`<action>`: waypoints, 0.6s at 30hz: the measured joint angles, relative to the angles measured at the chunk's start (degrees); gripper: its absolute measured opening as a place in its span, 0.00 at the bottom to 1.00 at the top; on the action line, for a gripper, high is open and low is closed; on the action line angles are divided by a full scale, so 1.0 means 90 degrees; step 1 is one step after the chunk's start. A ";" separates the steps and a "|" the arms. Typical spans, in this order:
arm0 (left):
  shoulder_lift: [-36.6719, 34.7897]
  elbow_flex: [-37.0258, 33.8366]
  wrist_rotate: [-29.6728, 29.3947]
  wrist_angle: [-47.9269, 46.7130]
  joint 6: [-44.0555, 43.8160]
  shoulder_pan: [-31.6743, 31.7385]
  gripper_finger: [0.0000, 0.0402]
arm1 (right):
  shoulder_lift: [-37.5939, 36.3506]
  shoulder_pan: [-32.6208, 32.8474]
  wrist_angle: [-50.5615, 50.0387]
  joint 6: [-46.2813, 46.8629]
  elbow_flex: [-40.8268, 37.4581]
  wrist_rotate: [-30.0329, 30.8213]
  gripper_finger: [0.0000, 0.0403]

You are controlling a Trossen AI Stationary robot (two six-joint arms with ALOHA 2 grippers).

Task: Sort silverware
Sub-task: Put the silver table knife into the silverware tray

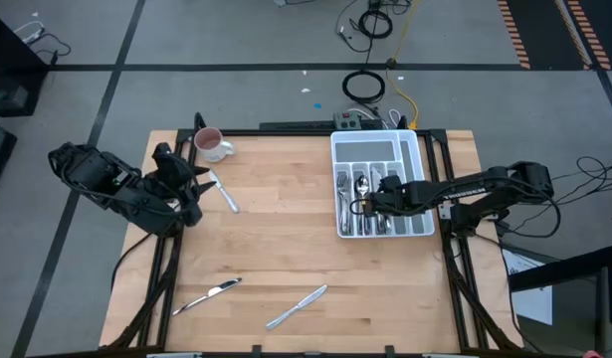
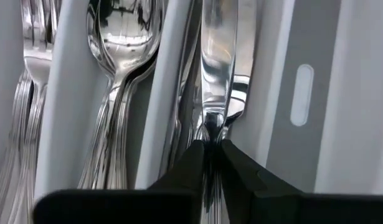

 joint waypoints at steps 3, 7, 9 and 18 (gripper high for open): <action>0.0015 0.0000 0.0016 0.0000 -0.0278 0.0162 0.41 | 0.0000 0.0000 0.0037 -0.0105 0.0000 -0.0111 0.15; 0.0024 0.0000 0.0161 -0.0006 -0.0726 0.0463 0.41 | 0.0000 0.0000 0.0045 -0.0212 0.0000 -0.0143 0.29; 0.0051 0.0000 0.0195 -0.0005 -0.0992 0.0604 0.41 | 0.0000 0.0000 0.0048 -0.0256 0.0000 -0.0143 0.34; 0.0317 -0.0436 0.0194 0.0003 -0.2849 0.1718 0.41 | -0.0177 0.0000 0.0062 -0.0713 0.0002 -0.0109 0.41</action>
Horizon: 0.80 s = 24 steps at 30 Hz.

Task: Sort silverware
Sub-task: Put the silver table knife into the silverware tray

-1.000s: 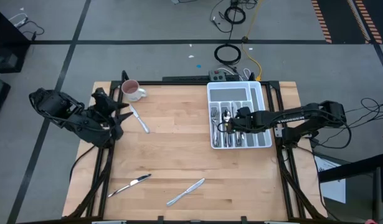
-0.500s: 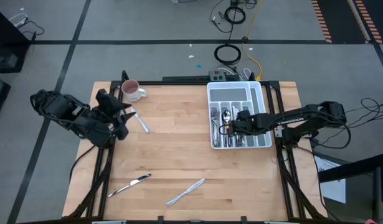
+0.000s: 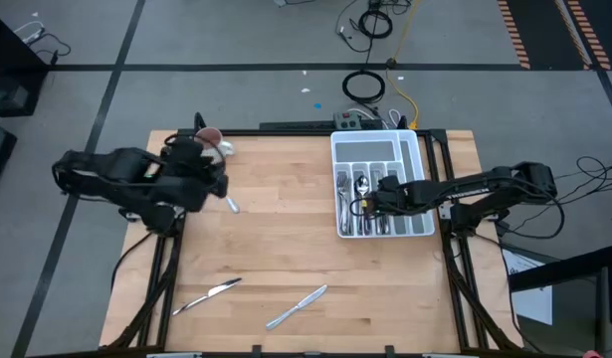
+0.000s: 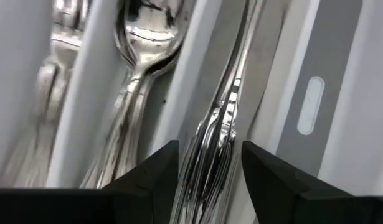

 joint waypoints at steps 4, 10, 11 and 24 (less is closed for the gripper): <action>0.0033 -0.1067 0.0308 -0.0005 -0.0878 0.0792 0.41 | -0.0274 0.0000 -0.0008 -0.0269 0.0002 0.0077 0.40; 0.0042 -0.3008 0.1286 0.0774 -0.1309 0.1908 0.41 | -0.0848 -0.0005 -0.0012 -0.0720 0.0002 0.0342 0.40; 0.0042 -0.3283 0.1488 0.1061 -0.1308 0.2085 0.41 | -0.0945 -0.0005 -0.0012 -0.0804 0.0002 0.0357 0.40; 0.0041 -0.5497 0.3492 0.3718 -0.0763 0.4376 0.41 | -0.1718 -0.0022 -0.0041 -0.1837 0.0002 0.0489 0.40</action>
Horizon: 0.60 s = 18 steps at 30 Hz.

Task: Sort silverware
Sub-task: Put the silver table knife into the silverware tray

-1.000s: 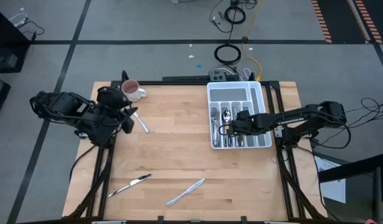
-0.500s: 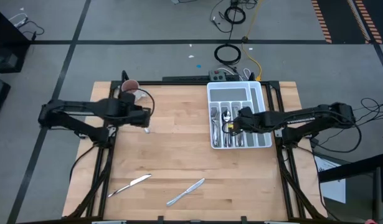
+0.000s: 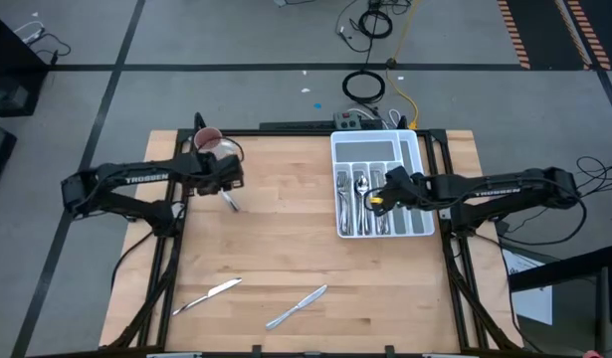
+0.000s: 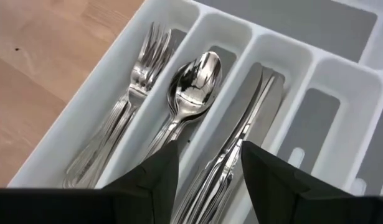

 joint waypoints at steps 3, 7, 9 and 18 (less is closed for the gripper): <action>-0.0001 -0.0202 0.0379 0.0394 -0.0022 0.0478 0.41 | -0.0061 0.0000 0.0013 -0.0198 0.0002 0.0023 0.40; 0.0131 -0.0288 0.0653 0.1230 -0.0161 0.0814 0.41 | -0.0065 0.0000 0.0012 -0.0395 0.0002 0.0021 0.40; 0.0261 -0.0277 0.0698 0.1324 -0.0226 0.0894 0.41 | -0.0063 0.0000 0.0012 -0.0502 0.0002 0.0021 0.40; 0.0997 -0.0272 0.1527 0.1234 -0.0686 0.0947 0.41 | -0.0063 0.0000 0.0015 -0.0928 0.0002 0.0017 0.40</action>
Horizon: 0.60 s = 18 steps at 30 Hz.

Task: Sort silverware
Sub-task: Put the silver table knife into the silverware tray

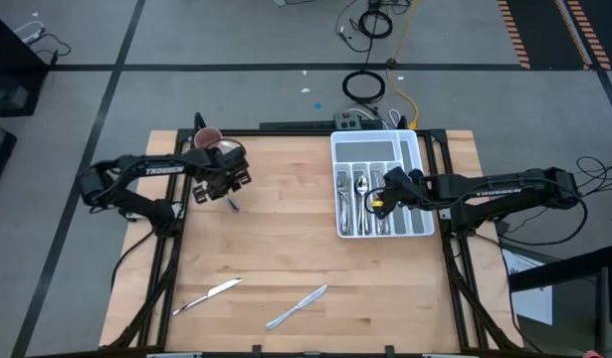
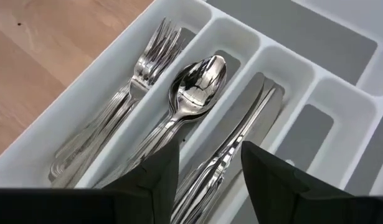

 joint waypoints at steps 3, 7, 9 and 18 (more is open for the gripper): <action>0.0139 0.0000 0.0222 -0.0019 -0.0197 -0.0066 0.41 | 0.0000 0.0000 0.0000 -0.0154 0.0000 0.0001 0.40; 0.0190 0.0002 0.0191 -0.0042 -0.0481 -0.0091 0.41 | 0.0000 0.0000 0.0007 -0.0476 0.0000 0.0001 0.40; 0.0219 -0.0024 0.0165 -0.0106 -0.0493 -0.0037 0.41 | 0.0000 0.0001 0.0007 -0.0606 0.0000 0.0001 0.40; 0.0253 -0.0565 0.0191 0.0683 -0.0701 0.0192 0.41 | 0.0002 -0.0035 0.0049 -0.1026 0.0000 0.0046 0.40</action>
